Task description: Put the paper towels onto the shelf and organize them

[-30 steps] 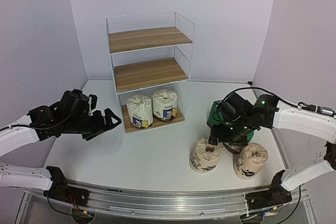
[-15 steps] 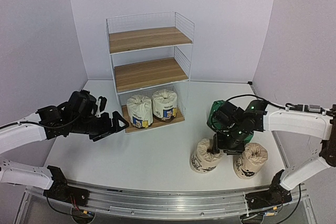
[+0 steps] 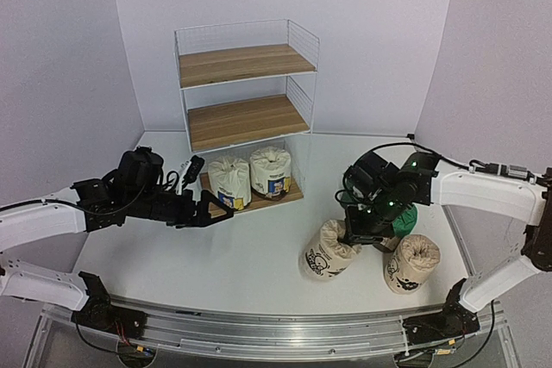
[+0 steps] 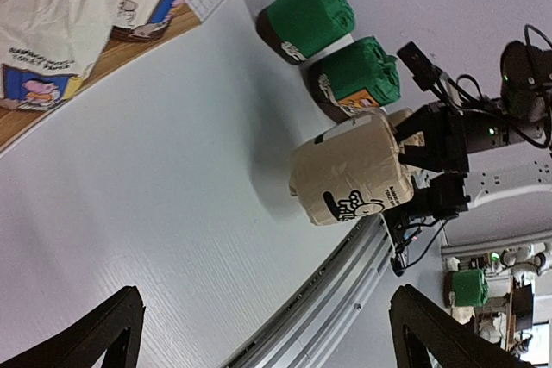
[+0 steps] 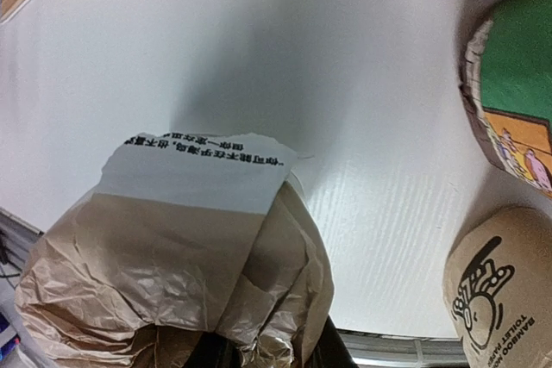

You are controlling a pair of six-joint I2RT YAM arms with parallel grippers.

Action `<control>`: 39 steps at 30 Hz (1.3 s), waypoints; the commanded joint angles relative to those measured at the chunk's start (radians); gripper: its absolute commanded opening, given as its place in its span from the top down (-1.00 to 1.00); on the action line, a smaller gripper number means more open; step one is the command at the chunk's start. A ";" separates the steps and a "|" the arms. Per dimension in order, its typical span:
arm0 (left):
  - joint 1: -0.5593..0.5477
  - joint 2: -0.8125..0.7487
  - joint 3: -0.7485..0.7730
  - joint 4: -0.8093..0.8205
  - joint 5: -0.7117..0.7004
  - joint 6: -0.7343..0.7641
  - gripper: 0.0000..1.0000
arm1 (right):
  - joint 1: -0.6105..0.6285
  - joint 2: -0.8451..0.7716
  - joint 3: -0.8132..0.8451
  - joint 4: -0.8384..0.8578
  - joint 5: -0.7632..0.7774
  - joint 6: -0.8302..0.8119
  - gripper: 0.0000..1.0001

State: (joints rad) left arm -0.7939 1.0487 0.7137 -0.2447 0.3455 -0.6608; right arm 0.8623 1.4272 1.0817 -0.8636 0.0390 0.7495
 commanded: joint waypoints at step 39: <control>-0.006 -0.166 -0.062 -0.034 -0.084 0.078 -0.99 | -0.049 0.553 1.297 -0.158 0.269 -0.289 0.69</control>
State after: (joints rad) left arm -0.7959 0.8944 0.6570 -0.2892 0.2830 -0.5761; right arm 0.8264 1.9671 2.3114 -1.0605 0.2587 0.4764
